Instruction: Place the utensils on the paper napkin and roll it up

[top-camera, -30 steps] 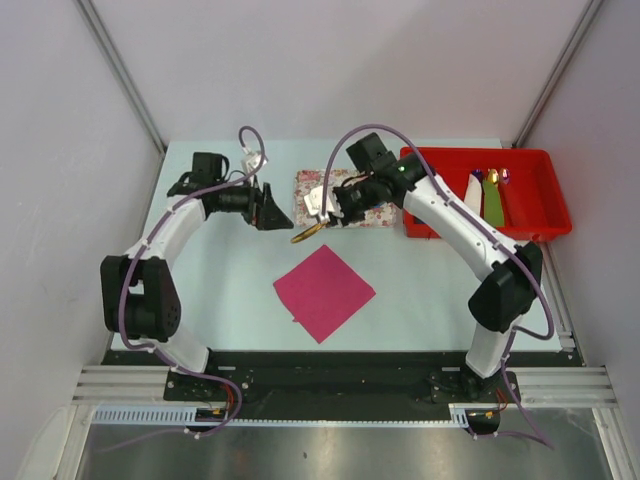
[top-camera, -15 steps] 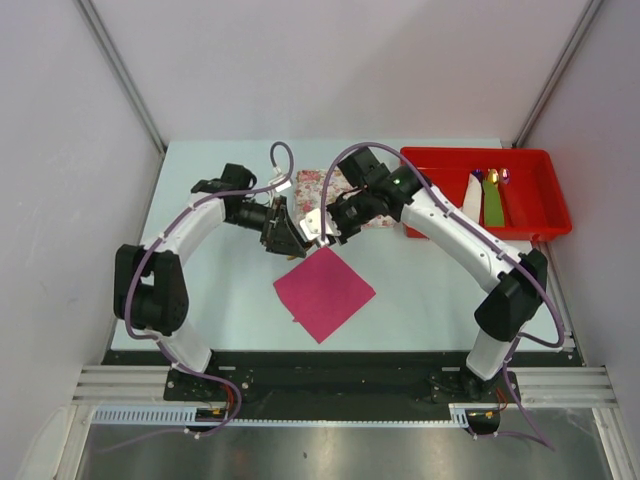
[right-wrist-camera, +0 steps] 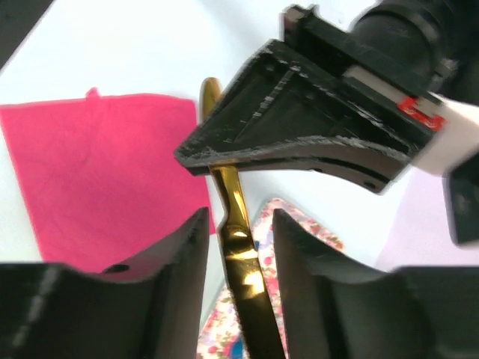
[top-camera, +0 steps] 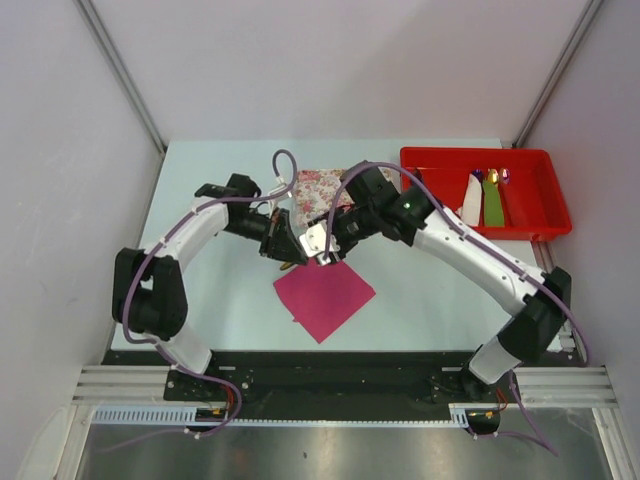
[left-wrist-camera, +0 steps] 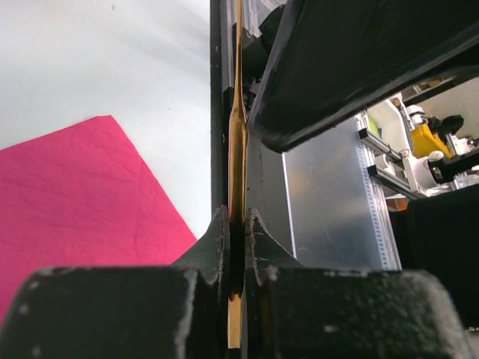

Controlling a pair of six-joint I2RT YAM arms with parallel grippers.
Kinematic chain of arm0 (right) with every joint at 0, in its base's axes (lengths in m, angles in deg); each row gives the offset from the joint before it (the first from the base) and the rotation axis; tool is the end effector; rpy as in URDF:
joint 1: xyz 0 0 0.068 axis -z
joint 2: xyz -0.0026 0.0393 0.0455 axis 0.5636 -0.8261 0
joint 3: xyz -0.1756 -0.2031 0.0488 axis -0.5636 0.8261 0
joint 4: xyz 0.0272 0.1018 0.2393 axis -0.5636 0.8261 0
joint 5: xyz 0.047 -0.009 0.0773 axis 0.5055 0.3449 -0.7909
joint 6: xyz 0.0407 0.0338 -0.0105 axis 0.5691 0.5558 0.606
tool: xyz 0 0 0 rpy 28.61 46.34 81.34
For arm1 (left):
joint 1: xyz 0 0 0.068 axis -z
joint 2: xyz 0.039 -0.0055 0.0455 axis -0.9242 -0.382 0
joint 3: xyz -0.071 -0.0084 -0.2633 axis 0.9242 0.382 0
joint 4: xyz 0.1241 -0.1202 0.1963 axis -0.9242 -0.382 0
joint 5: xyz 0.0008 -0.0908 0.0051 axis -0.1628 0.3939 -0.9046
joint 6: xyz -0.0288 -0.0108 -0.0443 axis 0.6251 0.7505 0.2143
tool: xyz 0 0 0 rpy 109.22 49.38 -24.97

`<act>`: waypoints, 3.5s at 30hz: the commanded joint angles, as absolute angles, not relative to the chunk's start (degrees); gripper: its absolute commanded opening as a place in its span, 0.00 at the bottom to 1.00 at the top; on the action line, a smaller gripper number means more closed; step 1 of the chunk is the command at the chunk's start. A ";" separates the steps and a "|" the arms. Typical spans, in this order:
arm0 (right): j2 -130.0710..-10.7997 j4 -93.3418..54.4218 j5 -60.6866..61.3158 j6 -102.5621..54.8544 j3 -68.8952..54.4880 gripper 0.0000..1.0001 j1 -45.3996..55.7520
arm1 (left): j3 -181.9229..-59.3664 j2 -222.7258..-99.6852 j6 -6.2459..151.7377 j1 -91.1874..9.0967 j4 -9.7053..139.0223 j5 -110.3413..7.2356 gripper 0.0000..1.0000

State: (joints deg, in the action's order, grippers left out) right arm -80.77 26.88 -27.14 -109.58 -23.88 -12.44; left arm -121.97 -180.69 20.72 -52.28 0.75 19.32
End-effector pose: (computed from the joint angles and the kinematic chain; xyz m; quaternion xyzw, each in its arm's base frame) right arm 0.2195 0.2632 0.3671 -0.8381 0.3034 0.1698 0.4203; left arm 0.2823 -0.1133 0.2628 0.3929 0.6627 -0.6106 0.1832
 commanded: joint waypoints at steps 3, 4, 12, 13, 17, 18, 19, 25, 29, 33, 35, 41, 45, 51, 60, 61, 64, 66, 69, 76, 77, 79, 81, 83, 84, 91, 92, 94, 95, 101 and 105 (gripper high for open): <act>-69.44 5.97 -20.28 -89.15 -17.36 0.81 -14.04 | -111.70 -166.18 41.94 -52.60 26.09 18.52 0.00; -68.81 5.09 -18.60 -83.29 -17.18 0.83 -14.12 | -108.80 -162.83 54.27 -52.78 41.05 15.54 0.00; -69.77 10.78 -4.17 -47.14 -24.03 0.78 -9.57 | -98.05 -149.44 80.57 -52.87 61.24 -13.55 0.00; -69.43 11.40 -4.35 -44.23 -23.42 0.78 -8.60 | -97.35 -147.95 83.20 -52.61 61.41 -16.11 0.00; -66.97 5.99 -1.55 -26.85 -17.20 0.76 -5.95 | -88.60 -140.67 94.54 -52.34 72.55 -29.02 0.00; -66.44 4.39 -0.93 -24.89 -15.44 0.74 -5.52 | -86.47 -138.82 96.22 -51.90 75.01 -35.14 0.00; -65.91 2.29 -1.27 -22.61 -13.68 0.72 -4.90 | -84.53 -137.32 98.24 -51.38 79.91 -37.64 0.00; -64.76 -13.53 -1.71 -4.58 -4.53 0.68 -5.94 | -76.08 -133.87 100.54 -47.16 87.51 -42.85 0.00; -67.04 -14.34 -0.05 3.59 -4.34 0.73 -8.58 | -75.28 -134.49 101.68 -46.72 87.69 -43.82 0.00; -72.30 -15.13 -0.57 9.31 -6.36 0.74 -9.73 | -75.37 -135.63 103.70 -46.10 86.91 -43.91 0.00; -74.16 -14.78 0.22 9.41 -7.94 0.70 -11.04 | -75.63 -135.98 103.79 -45.31 86.37 -43.82 0.00; -79.18 -15.39 1.10 9.23 -11.02 0.61 -12.71 | -75.28 -136.42 105.11 -44.26 85.93 -43.38 0.00; -80.32 -18.47 1.80 8.09 -10.76 0.56 -13.33 | -75.11 -136.42 105.02 -43.82 85.32 -43.12 0.00; -81.81 -19.44 1.63 7.74 -10.93 0.51 -13.33 | -74.75 -136.69 104.67 -42.50 85.06 -43.38 0.00; -82.43 -19.44 1.80 8.79 -10.76 0.41 -14.39 | -74.93 -137.13 104.41 -41.53 85.41 -43.73 0.00; -82.34 -19.53 1.80 8.97 -10.67 0.40 -14.48 | -74.84 -137.13 104.32 -41.44 85.32 -43.82 0.00; -82.17 -19.18 2.50 9.58 -9.80 0.37 -15.09 | -74.75 -136.95 104.50 -41.35 85.41 -44.26 0.00; -81.90 -18.91 3.12 10.72 -9.09 0.36 -15.18 | -74.84 -136.78 104.41 -41.18 85.32 -44.52 0.00; -81.55 -19.00 3.82 11.08 -8.12 0.33 -15.18 | -74.84 -136.78 104.15 -41.00 85.23 -44.87 0.00; -81.55 -18.47 4.00 11.69 -7.95 0.31 -15.79 | -74.84 -136.78 103.79 -40.91 84.88 -45.57 0.00; -81.55 -18.39 4.09 11.69 -7.86 0.31 -15.88 | -74.84 -136.78 103.88 -40.91 84.79 -45.66 0.00; -81.64 -18.47 4.09 11.70 -7.68 0.34 -15.97 | -74.93 -136.69 103.79 -40.83 84.79 -45.84 0.00; -81.73 -18.30 4.18 11.87 -7.59 0.36 -16.06 | -74.84 -136.78 103.97 -40.74 84.88 -45.84 0.00; -81.81 -18.39 3.91 11.96 -7.59 0.33 -16.06 | -74.93 -136.86 103.97 -40.74 85.14 -45.84 0.00; -81.82 -18.39 3.91 11.96 -7.59 0.31 -16.06 | -75.10 -136.95 104.06 -40.74 84.97 -45.84 0.00; -81.99 -18.47 3.82 12.13 -7.68 0.24 -16.15 | -75.46 -137.04 103.44 -40.48 84.62 -45.93 0.00; -81.99 -18.65 3.82 12.13 -7.68 0.25 -16.06 | -75.46 -137.13 103.35 -40.21 84.70 -46.10 0.00; -82.08 -18.65 3.82 12.05 -7.77 0.29 -16.23 | -75.46 -137.04 103.09 -40.12 84.53 -46.37 0.00; -82.17 -18.56 3.82 12.05 -7.68 0.30 -16.23 | -75.54 -137.13 103.00 -39.95 84.44 -46.37 0.00; -82.52 -18.12 4.09 12.22 -8.03 0.15 -16.32 | -76.25 -137.39 102.12 -39.33 83.74 -46.98 0.00; -82.78 -18.30 4.35 12.40 -7.95 0.16 -16.32 | -76.69 -137.30 100.64 -38.63 83.04 -47.59 0.00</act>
State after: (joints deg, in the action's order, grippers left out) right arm -82.15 -16.37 3.68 11.24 -7.42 -15.80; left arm -74.43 -137.55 103.12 -40.17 81.23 -47.15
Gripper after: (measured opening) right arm 0.142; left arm 0.049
